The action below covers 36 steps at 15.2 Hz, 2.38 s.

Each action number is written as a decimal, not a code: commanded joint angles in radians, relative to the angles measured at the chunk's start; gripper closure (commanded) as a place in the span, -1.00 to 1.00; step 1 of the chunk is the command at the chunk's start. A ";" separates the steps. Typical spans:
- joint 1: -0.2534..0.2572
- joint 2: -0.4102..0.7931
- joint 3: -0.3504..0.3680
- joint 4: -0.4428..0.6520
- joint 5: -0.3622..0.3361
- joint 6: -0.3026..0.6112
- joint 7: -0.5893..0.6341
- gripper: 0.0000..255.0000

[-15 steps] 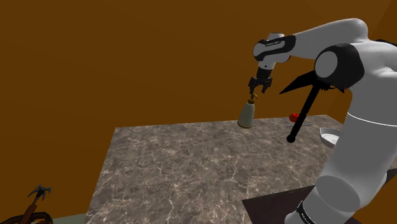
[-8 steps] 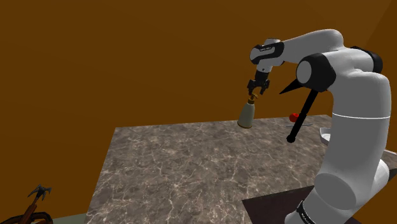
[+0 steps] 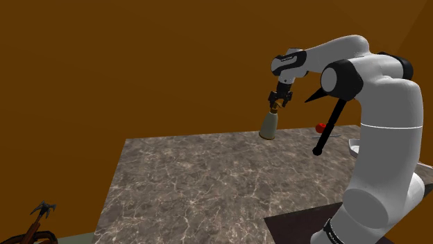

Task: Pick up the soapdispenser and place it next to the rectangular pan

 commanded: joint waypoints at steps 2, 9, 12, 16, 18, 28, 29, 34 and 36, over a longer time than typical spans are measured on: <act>0.000 0.000 0.000 -0.001 0.000 0.001 0.000 -1.00; 0.000 0.000 0.000 -0.001 0.000 0.001 0.000 1.00; 0.000 0.000 0.000 -0.001 0.000 0.001 0.000 1.00; 0.000 -0.006 -0.002 0.018 -0.004 -0.023 0.003 1.00; -0.001 -0.011 -0.003 0.038 -0.007 -0.047 0.005 1.00; -0.010 -0.021 -0.009 0.159 -0.015 -0.176 0.015 1.00; -0.011 -0.021 -0.009 0.173 -0.015 -0.190 0.016 1.00; -0.020 -0.014 -0.011 0.250 -0.014 -0.261 0.018 1.00; -0.025 -0.009 -0.011 0.285 -0.012 -0.290 0.019 1.00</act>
